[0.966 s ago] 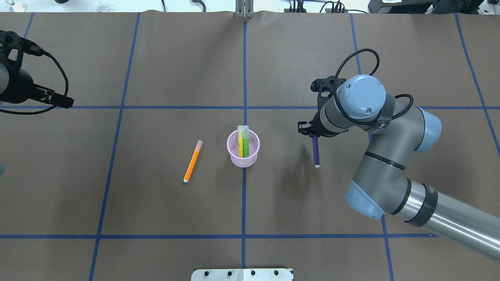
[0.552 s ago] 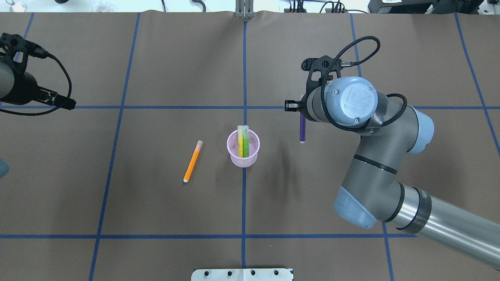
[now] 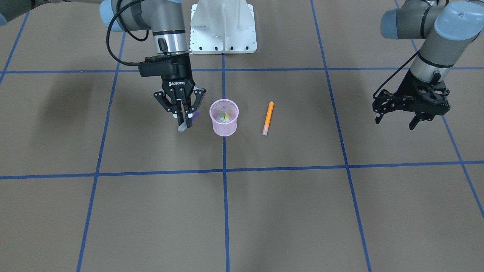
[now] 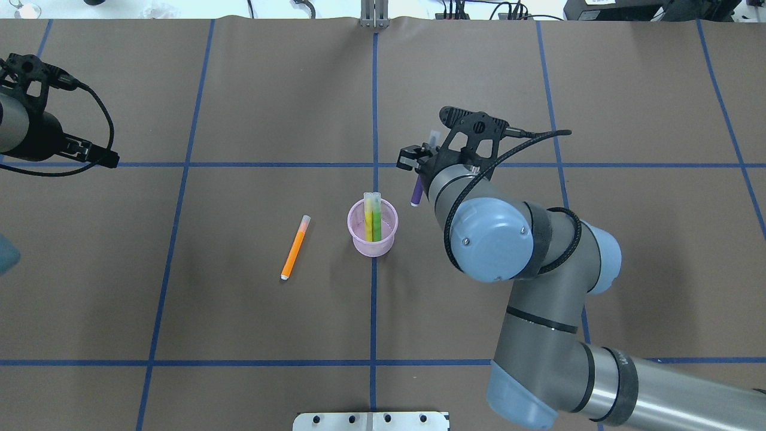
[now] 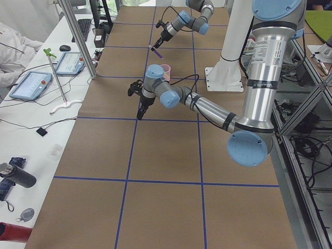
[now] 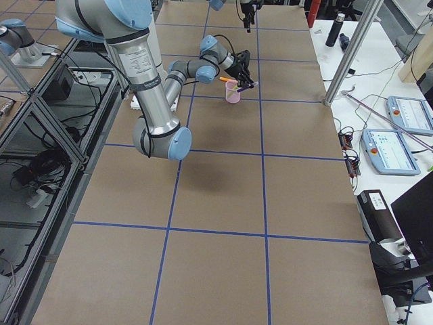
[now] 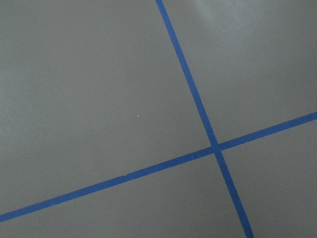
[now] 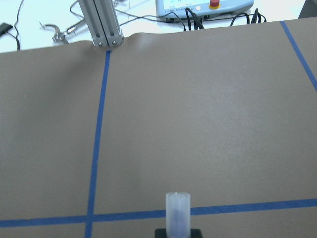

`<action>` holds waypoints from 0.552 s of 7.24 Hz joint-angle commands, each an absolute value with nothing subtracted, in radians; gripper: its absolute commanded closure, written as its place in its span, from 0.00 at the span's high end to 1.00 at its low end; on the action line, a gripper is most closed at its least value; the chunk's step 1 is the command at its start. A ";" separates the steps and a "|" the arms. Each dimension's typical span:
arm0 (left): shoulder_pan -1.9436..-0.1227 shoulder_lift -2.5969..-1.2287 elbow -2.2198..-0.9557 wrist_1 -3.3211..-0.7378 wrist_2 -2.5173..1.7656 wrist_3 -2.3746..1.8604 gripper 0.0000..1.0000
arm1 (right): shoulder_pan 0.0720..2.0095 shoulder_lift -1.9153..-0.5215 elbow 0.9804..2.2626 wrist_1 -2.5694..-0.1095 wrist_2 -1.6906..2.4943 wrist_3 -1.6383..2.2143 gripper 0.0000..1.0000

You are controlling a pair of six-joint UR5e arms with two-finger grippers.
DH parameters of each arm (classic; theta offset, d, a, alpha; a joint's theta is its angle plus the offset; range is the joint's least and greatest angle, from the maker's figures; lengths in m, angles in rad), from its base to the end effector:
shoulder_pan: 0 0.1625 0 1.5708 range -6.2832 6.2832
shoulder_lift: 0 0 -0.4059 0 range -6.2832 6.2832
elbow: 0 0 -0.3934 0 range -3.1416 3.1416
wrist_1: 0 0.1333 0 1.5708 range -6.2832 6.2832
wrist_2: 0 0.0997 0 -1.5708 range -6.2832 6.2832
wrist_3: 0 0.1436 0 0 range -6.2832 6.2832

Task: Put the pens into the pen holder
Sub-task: 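Carry the purple marker with the right gripper over the pink cup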

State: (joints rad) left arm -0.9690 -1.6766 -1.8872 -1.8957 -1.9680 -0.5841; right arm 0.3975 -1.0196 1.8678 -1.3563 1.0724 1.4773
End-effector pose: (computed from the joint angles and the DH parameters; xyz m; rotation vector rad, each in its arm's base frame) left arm 0.2557 -0.5096 0.4343 0.3999 0.7259 0.1650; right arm -0.5040 -0.4306 0.1875 0.6966 -0.9085 0.5350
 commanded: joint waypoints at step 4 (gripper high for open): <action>-0.966 -1.709 -1.841 -1.899 -1.970 -0.584 1.00 | 0.233 -1.002 1.849 -1.353 0.806 1.520 0.00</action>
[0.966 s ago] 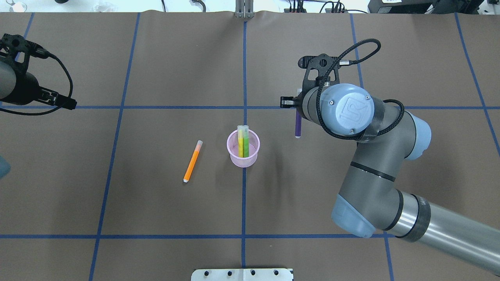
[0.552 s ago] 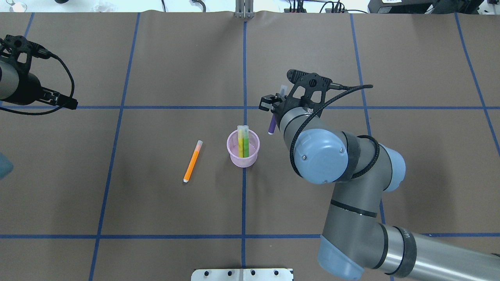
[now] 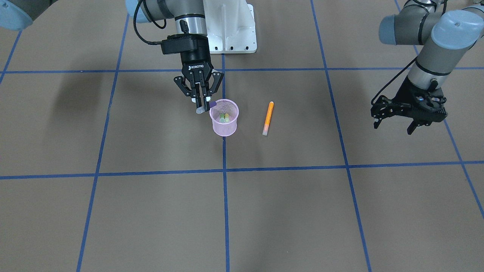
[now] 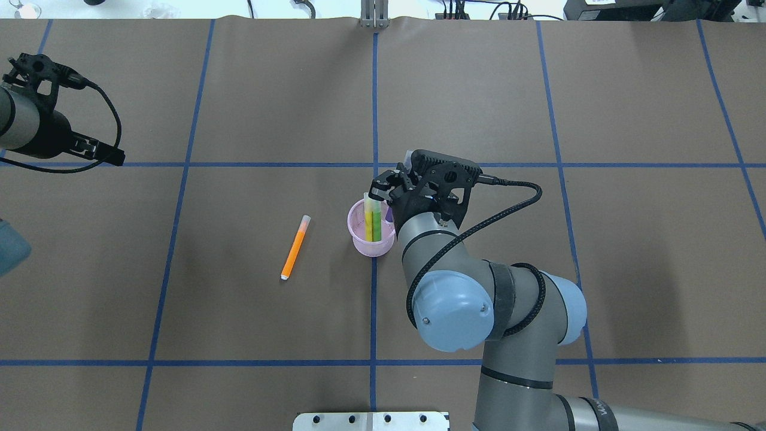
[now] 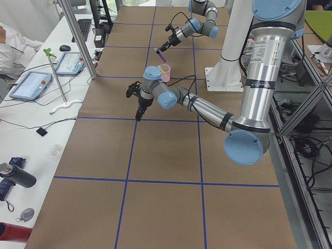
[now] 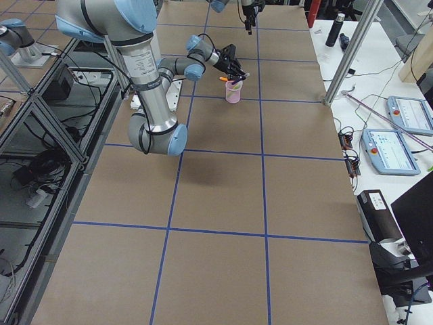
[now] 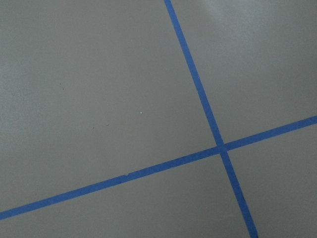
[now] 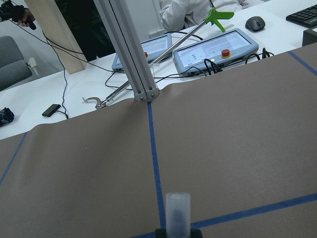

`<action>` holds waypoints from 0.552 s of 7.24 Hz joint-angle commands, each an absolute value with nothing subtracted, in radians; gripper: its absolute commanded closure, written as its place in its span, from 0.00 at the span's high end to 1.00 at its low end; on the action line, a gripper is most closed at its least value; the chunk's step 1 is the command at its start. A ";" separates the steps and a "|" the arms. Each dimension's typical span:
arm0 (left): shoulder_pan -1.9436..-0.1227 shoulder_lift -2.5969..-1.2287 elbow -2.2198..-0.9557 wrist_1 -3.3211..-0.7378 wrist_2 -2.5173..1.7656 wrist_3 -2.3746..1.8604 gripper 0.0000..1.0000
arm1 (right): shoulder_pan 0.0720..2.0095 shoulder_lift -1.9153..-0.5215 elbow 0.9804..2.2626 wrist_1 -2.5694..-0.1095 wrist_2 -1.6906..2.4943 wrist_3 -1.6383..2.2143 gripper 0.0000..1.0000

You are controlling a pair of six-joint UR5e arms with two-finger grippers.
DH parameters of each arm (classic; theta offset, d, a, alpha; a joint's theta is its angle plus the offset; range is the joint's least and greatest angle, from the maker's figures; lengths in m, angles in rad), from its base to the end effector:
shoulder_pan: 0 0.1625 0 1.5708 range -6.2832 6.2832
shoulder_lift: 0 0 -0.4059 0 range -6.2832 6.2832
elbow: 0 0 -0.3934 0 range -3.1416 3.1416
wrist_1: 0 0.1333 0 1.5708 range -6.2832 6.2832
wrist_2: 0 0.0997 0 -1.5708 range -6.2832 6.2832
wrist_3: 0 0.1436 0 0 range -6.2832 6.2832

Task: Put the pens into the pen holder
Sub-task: 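Carry the purple marker with the right gripper over the pink cup, then lower the purple marker into the cup and open the right gripper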

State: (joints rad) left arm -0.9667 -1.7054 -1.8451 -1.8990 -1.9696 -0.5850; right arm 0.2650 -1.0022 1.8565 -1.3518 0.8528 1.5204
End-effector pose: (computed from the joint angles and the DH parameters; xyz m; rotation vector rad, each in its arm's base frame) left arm 0.2646 -0.5199 0.4393 0.3893 0.7227 0.1650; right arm -0.5383 -0.3821 0.1719 0.8066 -0.9188 0.5720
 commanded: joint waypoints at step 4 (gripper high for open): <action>-0.966 -1.712 -1.835 -1.899 -1.970 -0.584 1.00 | 0.224 -0.982 1.780 -1.353 0.758 1.520 0.37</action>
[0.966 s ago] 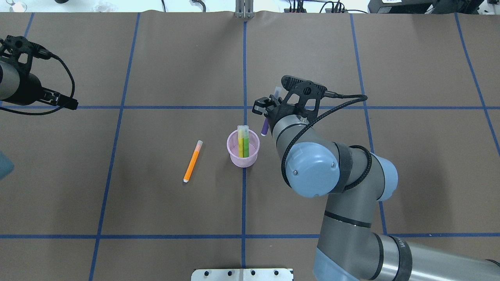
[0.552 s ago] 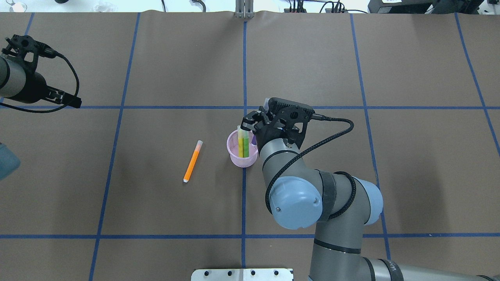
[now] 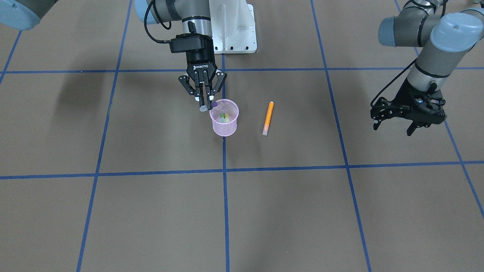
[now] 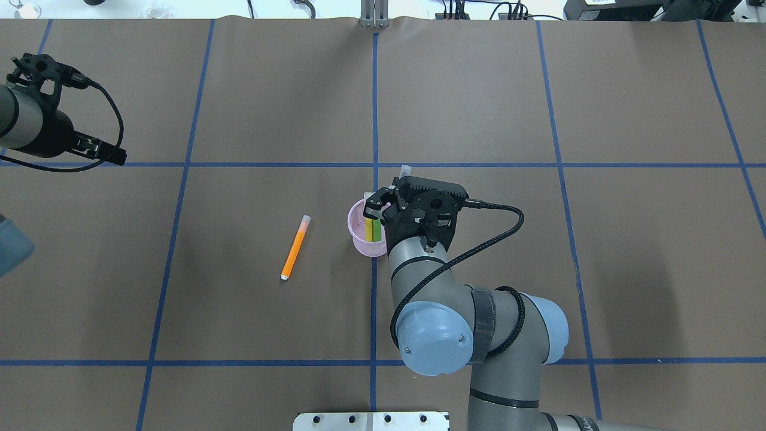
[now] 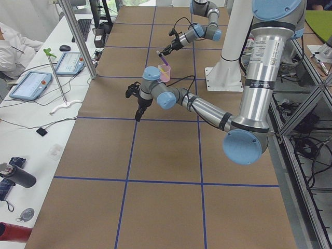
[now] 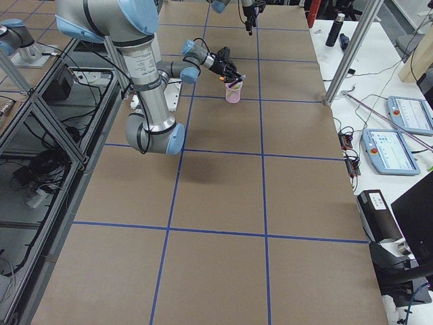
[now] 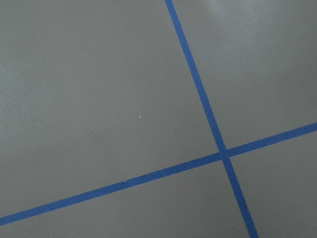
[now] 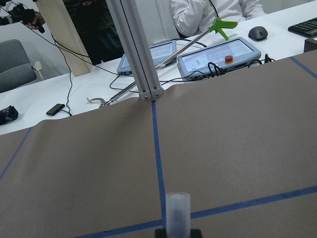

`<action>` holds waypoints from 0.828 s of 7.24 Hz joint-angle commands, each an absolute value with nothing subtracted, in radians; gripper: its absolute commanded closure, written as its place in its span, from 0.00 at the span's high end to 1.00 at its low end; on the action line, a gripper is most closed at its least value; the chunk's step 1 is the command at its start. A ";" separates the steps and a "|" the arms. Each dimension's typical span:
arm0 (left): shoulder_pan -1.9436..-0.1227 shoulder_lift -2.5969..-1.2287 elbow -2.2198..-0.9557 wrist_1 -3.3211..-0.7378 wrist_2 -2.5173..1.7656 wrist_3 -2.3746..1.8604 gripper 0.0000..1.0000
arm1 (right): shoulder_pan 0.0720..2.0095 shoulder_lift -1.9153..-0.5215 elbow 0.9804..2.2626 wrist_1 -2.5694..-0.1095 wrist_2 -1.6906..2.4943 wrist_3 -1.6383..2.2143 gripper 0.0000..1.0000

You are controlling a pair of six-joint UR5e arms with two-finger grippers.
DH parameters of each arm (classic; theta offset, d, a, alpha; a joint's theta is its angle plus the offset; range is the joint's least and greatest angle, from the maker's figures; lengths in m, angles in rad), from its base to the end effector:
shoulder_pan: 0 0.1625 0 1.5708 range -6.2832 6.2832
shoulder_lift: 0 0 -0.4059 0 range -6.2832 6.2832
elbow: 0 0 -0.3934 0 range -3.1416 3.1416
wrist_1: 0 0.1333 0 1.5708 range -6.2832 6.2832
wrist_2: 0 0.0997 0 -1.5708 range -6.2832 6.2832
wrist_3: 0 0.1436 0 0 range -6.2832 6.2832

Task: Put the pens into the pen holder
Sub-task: 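Lower the purple marker into the cup and open the right gripper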

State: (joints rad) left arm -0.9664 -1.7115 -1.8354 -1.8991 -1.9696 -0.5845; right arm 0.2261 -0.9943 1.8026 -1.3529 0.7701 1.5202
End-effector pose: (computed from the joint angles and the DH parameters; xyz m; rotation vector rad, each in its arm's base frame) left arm 0.2664 -0.5222 0.4408 0.3865 0.7208 0.1650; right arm -0.5611 -0.3716 0.1848 0.8607 -0.8656 0.5632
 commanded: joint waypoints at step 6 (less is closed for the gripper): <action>-0.840 -1.843 -1.818 -1.895 -1.968 -0.665 1.00 | 0.439 -0.960 1.796 -1.367 1.331 1.487 0.99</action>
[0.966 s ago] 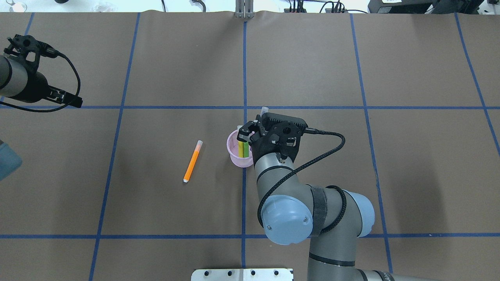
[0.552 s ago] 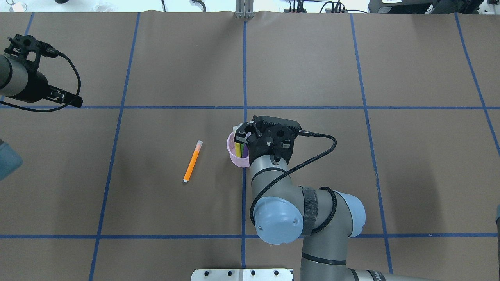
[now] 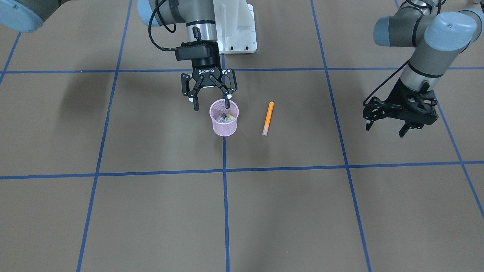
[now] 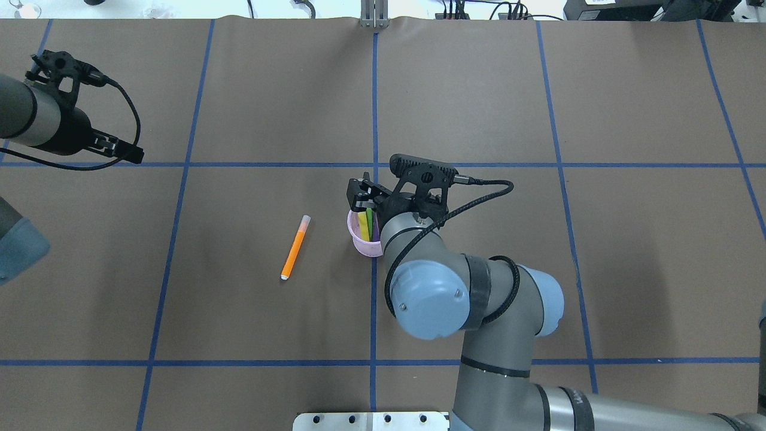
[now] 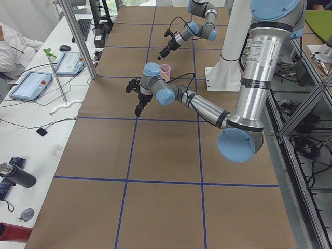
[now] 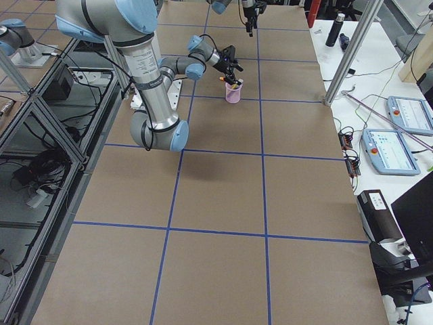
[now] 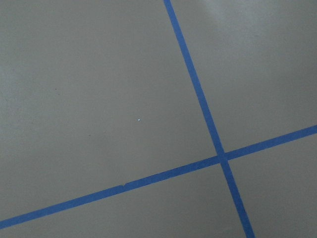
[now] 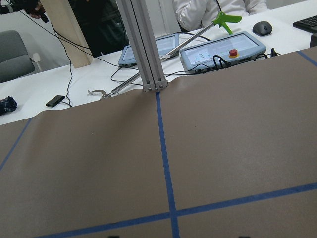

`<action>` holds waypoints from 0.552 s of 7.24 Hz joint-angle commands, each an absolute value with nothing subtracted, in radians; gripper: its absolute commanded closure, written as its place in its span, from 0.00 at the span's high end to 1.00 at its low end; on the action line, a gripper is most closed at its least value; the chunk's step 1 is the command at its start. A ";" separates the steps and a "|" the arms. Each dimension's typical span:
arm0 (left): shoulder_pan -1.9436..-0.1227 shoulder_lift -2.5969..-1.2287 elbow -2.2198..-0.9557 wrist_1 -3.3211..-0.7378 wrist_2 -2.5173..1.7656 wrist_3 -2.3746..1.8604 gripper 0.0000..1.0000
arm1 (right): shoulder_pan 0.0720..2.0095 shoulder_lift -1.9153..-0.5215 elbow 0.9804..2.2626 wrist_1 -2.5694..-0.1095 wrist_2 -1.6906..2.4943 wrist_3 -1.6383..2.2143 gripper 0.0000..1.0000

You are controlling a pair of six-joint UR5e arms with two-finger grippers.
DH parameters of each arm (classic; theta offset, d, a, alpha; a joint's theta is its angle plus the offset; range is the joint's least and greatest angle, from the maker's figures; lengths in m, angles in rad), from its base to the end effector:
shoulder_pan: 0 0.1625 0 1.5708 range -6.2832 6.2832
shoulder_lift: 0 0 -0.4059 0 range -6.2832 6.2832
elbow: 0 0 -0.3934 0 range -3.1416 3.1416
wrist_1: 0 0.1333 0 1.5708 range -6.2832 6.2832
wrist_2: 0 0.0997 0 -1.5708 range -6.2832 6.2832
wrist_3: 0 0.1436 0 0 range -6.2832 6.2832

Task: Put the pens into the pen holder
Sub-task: 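Raise the right gripper away while the left gripper reaches the orange marker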

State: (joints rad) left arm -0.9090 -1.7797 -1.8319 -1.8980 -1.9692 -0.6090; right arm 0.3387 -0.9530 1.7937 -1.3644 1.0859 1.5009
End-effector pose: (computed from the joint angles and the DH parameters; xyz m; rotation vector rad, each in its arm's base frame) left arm 0.3071 -0.5204 0.4026 0.4095 0.7708 0.2082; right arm -0.5535 -0.4073 0.1774 0.6439 -0.9231 0.4937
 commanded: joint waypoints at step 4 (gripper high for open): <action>-0.674 -1.974 -1.763 -1.888 -1.960 -0.796 1.00 | 0.800 -1.041 1.801 -1.479 1.940 1.095 1.00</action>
State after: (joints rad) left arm -0.7192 -1.9574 -1.7713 -1.8922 -1.9622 -0.7841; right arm 0.6822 -1.0068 1.7991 -1.4655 1.7435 1.2289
